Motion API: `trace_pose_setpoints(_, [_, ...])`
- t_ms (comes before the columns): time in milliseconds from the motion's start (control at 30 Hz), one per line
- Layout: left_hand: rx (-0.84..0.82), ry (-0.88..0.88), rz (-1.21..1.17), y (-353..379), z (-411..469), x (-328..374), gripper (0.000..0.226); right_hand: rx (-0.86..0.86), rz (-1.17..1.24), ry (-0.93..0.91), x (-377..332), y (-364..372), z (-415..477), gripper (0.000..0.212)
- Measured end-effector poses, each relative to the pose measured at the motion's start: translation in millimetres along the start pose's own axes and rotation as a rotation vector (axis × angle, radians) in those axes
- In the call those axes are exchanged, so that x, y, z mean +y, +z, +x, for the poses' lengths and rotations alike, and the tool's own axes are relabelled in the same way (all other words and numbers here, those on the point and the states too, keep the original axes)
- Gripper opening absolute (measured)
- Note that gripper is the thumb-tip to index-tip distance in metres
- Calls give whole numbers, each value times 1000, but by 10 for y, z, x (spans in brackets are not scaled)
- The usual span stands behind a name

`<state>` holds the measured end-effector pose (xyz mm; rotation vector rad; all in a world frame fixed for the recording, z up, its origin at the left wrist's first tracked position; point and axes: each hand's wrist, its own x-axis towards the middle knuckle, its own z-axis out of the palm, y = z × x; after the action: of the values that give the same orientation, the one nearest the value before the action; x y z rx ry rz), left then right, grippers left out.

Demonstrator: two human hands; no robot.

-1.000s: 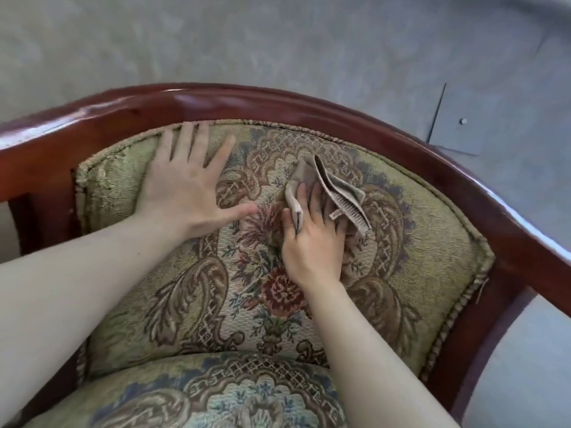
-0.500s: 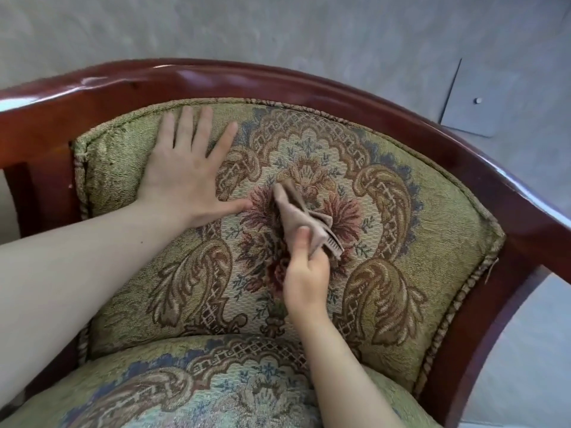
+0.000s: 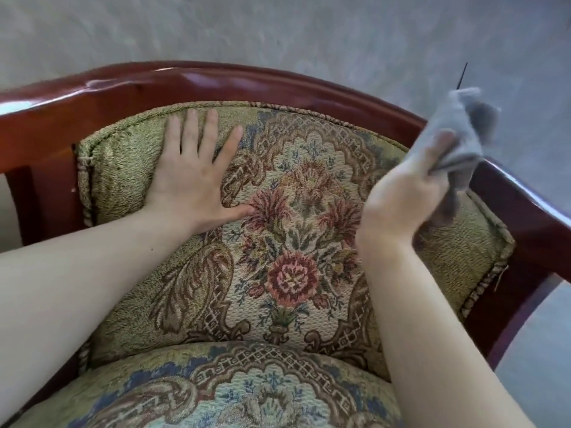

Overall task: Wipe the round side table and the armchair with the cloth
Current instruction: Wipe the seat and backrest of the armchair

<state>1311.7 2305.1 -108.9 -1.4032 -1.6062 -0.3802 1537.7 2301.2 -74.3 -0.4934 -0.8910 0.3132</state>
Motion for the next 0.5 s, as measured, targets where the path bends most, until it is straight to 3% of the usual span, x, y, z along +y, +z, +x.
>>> trace_pose_setpoints(100, [7, -4, -1, 9, 7, -3, 124, -167, -410, 104, 244, 99, -9, 68])
trace_pose_setpoints(200, [12, -3, 1, 20, -2, -6, 124, -440, -854, -85, 536, 116, -227, 56])
trace_pose_setpoints(500, [8, -8, 33, 11, -1, 23, 124, -807, -843, -88, 794, 2, -928, 55])
